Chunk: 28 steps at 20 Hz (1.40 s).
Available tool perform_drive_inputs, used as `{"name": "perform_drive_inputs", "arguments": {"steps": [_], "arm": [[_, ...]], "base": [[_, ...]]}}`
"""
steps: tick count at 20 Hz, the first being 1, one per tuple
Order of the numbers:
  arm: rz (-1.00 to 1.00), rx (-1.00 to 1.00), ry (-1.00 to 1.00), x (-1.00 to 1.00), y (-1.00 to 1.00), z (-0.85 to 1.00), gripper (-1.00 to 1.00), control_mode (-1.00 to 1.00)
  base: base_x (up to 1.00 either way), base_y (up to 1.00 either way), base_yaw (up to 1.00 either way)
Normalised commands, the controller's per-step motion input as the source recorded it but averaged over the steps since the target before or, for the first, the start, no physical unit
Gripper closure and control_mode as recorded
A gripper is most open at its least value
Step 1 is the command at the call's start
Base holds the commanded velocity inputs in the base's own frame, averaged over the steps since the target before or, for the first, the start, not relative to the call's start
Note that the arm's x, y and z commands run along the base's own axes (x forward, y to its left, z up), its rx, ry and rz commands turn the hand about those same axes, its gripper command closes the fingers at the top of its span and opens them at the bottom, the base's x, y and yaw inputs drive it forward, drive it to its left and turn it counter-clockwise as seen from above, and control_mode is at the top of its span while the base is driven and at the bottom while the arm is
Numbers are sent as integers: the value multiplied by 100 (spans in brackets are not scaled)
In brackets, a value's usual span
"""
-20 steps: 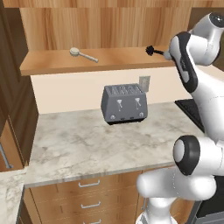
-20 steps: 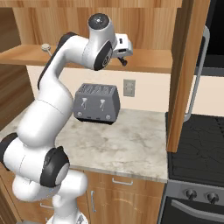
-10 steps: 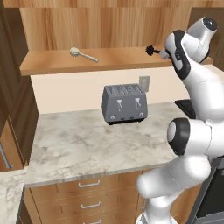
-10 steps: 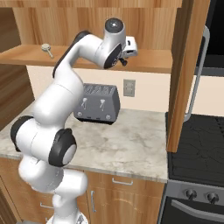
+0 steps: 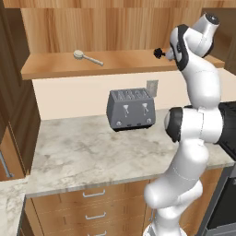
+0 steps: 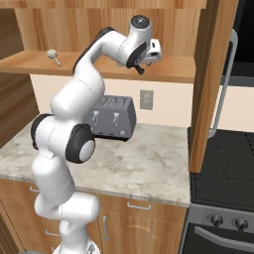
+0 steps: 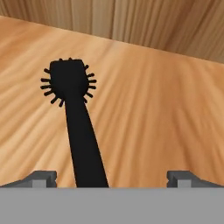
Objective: Locate and retrieve the dish brush and dish brush from the cabinet. Place them next to the sink.
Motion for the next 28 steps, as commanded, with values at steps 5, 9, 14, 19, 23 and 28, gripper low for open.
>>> {"name": "perform_drive_inputs", "arguments": {"steps": [5, 9, 14, 19, 23, 28], "arm": [[4, 0, 0, 16, 0, -8, -100, -100], [0, 0, -7, -5, 6, -23, -100, -100], [0, 0, -10, -13, 17, -32, -100, -100], [0, 0, -17, -16, 31, -32, -100, -100], [0, 0, -20, -6, 31, -36, -100, -100], [2, 0, -12, 0, 19, -43, 100, -100]], "base": [[0, 0, 0], [0, 0, 0], [0, 0, 0], [0, 0, 0], [0, 0, 0], [0, 0, 0]]}}
